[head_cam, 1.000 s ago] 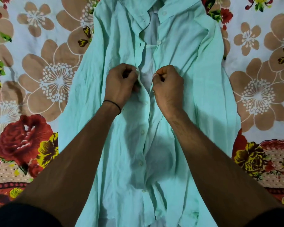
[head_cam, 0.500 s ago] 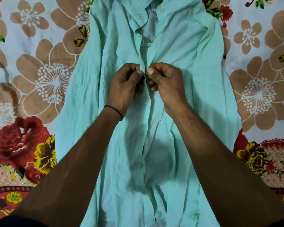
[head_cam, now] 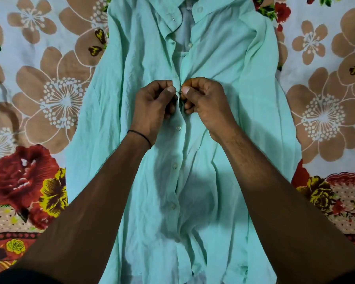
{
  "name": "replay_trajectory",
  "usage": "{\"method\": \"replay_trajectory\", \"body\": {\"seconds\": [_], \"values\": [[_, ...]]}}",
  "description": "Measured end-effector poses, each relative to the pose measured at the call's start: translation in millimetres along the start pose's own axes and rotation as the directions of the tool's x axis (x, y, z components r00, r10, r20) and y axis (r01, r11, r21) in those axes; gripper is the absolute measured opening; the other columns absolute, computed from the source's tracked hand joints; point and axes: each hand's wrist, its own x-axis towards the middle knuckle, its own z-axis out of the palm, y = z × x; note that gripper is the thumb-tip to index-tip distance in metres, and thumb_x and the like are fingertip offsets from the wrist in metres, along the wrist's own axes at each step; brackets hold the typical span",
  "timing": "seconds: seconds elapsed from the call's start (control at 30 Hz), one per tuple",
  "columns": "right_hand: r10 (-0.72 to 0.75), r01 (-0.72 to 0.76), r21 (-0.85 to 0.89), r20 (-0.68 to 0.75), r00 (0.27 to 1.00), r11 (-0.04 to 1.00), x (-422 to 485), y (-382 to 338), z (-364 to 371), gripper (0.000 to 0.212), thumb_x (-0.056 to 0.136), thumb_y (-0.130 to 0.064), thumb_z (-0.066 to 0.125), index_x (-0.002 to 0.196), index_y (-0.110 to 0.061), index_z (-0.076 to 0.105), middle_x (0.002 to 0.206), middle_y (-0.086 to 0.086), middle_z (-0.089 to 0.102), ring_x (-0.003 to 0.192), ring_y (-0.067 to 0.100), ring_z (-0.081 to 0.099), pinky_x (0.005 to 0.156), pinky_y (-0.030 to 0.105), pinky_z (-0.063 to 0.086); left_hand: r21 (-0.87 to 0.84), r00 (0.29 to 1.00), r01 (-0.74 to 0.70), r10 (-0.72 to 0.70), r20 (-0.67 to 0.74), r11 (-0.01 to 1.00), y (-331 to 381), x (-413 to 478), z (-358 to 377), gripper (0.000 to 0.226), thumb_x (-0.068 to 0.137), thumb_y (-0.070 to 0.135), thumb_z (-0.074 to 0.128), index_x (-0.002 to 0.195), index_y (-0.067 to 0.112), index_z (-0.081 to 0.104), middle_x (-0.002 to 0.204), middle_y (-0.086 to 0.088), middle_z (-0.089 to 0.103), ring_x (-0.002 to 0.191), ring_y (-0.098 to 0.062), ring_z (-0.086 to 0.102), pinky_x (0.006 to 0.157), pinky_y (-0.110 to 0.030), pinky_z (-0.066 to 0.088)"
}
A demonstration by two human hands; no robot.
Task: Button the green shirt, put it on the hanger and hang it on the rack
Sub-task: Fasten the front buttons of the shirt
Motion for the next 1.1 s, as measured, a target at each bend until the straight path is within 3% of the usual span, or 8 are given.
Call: {"method": "replay_trajectory", "body": {"seconds": [0.2, 0.37, 0.53, 0.7, 0.83, 0.97, 1.1], "values": [[-0.010, 0.009, 0.033, 0.018, 1.000, 0.999, 1, 3, -3, 0.009, 0.097, -0.008, 0.057, 0.096, -0.008, 0.066, 0.076, 0.001, 0.066, 0.061, 0.011, 0.058, 0.064, 0.027, 0.054, 0.001, 0.999, -0.016, 0.016, 0.047, 1.000, -1, -1, -1, 0.019, 0.099, 0.007, 0.048, 0.091, 0.008, 0.065, 0.073, -0.006, 0.064, 0.052, -0.017, 0.051, 0.047, -0.025, 0.038], [-0.011, 0.010, 0.052, 0.007, 1.000, 0.999, 2, 5, -3, 0.009, 0.095, -0.005, 0.060, 0.092, -0.009, 0.067, 0.072, 0.000, 0.066, 0.057, 0.011, 0.058, 0.062, 0.027, 0.055, 0.085, 0.998, 0.019, -0.025, 0.063, 0.996, 2, 0, -1, 0.006, 0.093, 0.003, 0.057, 0.093, 0.007, 0.062, 0.064, -0.003, 0.065, 0.046, -0.014, 0.052, 0.043, -0.022, 0.037], [-0.005, 0.007, 0.079, -0.023, 1.000, 0.997, 1, 6, -1, 0.009, 0.094, -0.006, 0.062, 0.090, -0.011, 0.068, 0.067, -0.003, 0.066, 0.055, 0.010, 0.059, 0.062, 0.027, 0.055, 0.115, 0.997, 0.061, -0.067, 0.044, 0.992, 8, 3, 2, 0.008, 0.091, 0.001, 0.061, 0.087, 0.008, 0.061, 0.064, -0.007, 0.062, 0.041, -0.008, 0.052, 0.040, -0.016, 0.037], [-0.012, 0.020, 0.118, -0.064, 0.998, 0.993, 0, 3, 1, 0.021, 0.095, -0.024, 0.065, 0.088, -0.004, 0.070, 0.069, 0.006, 0.065, 0.058, 0.016, 0.060, 0.061, 0.030, 0.055, 0.110, 0.995, 0.090, -0.094, 0.032, 0.990, 5, 6, 1, 0.005, 0.091, 0.007, 0.064, 0.088, 0.004, 0.064, 0.056, -0.003, 0.061, 0.041, -0.010, 0.050, 0.042, -0.018, 0.039], [-0.035, 0.036, 0.010, -0.087, 0.996, 0.999, 2, 6, 3, 0.014, 0.093, -0.019, 0.067, 0.094, -0.005, 0.068, 0.072, 0.009, 0.069, 0.059, 0.016, 0.065, 0.064, 0.033, 0.059, 0.063, 0.994, 0.105, -0.106, 0.012, 0.993, 4, 6, 1, 0.015, 0.092, 0.012, 0.066, 0.094, -0.002, 0.066, 0.058, -0.006, 0.058, 0.042, -0.013, 0.047, 0.040, -0.019, 0.037], [-0.032, 0.027, -0.032, -0.156, 0.987, 0.999, 6, 9, 5, 0.013, 0.094, -0.016, 0.064, 0.092, -0.004, 0.068, 0.067, 0.009, 0.068, 0.059, 0.021, 0.067, 0.065, 0.041, 0.061, 0.003, 0.989, 0.146, -0.146, 0.002, 0.989, 5, 7, 2, 0.009, 0.092, 0.008, 0.064, 0.090, 0.000, 0.064, 0.061, -0.008, 0.053, 0.041, -0.016, 0.043, 0.038, -0.015, 0.032], [-0.022, 0.014, -0.036, -0.223, 0.974, 0.999, 6, 7, 9, 0.010, 0.091, -0.014, 0.066, 0.091, -0.004, 0.065, 0.066, 0.008, 0.067, 0.051, 0.020, 0.064, 0.053, 0.036, 0.058, 0.037, 0.985, 0.173, -0.173, 0.022, 0.984, 7, 9, 1, 0.008, 0.091, 0.010, 0.065, 0.088, 0.002, 0.063, 0.059, -0.007, 0.052, 0.040, -0.015, 0.043, 0.038, -0.014, 0.032]]}}
